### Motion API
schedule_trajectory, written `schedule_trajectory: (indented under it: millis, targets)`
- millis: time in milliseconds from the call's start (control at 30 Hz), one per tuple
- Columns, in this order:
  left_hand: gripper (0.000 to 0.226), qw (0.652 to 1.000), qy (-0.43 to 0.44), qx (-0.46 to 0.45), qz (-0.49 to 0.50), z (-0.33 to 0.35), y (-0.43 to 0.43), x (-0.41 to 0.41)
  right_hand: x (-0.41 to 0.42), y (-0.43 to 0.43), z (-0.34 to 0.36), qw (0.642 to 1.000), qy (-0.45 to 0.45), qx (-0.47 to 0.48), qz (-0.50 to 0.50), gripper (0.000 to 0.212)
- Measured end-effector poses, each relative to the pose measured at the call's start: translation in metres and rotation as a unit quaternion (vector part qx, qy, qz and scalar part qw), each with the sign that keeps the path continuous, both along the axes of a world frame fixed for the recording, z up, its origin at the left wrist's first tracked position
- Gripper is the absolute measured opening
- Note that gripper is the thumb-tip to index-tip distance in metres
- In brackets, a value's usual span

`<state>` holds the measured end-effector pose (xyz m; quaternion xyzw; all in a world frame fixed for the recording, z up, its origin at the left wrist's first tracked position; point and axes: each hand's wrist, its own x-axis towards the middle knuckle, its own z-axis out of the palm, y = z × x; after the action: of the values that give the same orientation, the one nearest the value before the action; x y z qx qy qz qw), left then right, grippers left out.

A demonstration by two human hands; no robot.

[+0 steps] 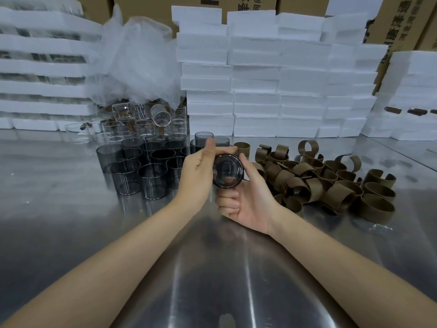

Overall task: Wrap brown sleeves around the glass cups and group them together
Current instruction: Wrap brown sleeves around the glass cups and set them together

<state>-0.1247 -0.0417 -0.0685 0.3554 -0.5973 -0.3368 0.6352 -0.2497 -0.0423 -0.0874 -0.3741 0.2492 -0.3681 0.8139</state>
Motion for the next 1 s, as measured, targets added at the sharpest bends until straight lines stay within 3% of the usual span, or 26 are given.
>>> schedule_trajectory:
  millis: [100,167,200,267,500,700,833,1000]
  targets:
    - [0.051,0.999,-0.023,0.008,-0.039,-0.003,0.0,0.005,-0.001,0.001,0.001,0.997,-0.056,0.044,0.007,0.051]
    - [0.035,0.994,-0.097,0.012,-0.044,-0.007,0.0,0.006,-0.002,0.001,0.002,0.996,-0.079,0.052,-0.006,0.05]
    - [0.042,0.992,-0.124,0.011,-0.036,-0.009,-0.001,0.006,-0.003,0.001,0.002,0.996,-0.079,0.049,-0.014,0.05]
    - [0.047,0.993,-0.117,0.01,-0.019,-0.011,-0.003,0.005,-0.002,0.0,0.003,0.996,-0.078,0.044,-0.022,0.048]
    - [0.023,0.994,-0.105,0.005,0.019,-0.006,-0.002,0.005,-0.001,-0.002,0.001,0.996,-0.079,0.028,-0.01,0.047]
    - [0.012,0.991,-0.117,-0.009,0.07,-0.007,0.002,0.001,0.005,-0.003,-0.004,1.0,-0.009,-0.026,-0.011,0.066]
    - [0.015,0.991,-0.107,-0.013,0.082,-0.005,0.003,-0.001,0.009,-0.001,-0.006,0.997,0.008,-0.081,0.003,0.072]
    - [0.037,0.989,-0.083,-0.041,0.111,-0.005,0.007,-0.002,0.01,0.001,-0.008,0.991,0.033,-0.131,-0.02,0.046]
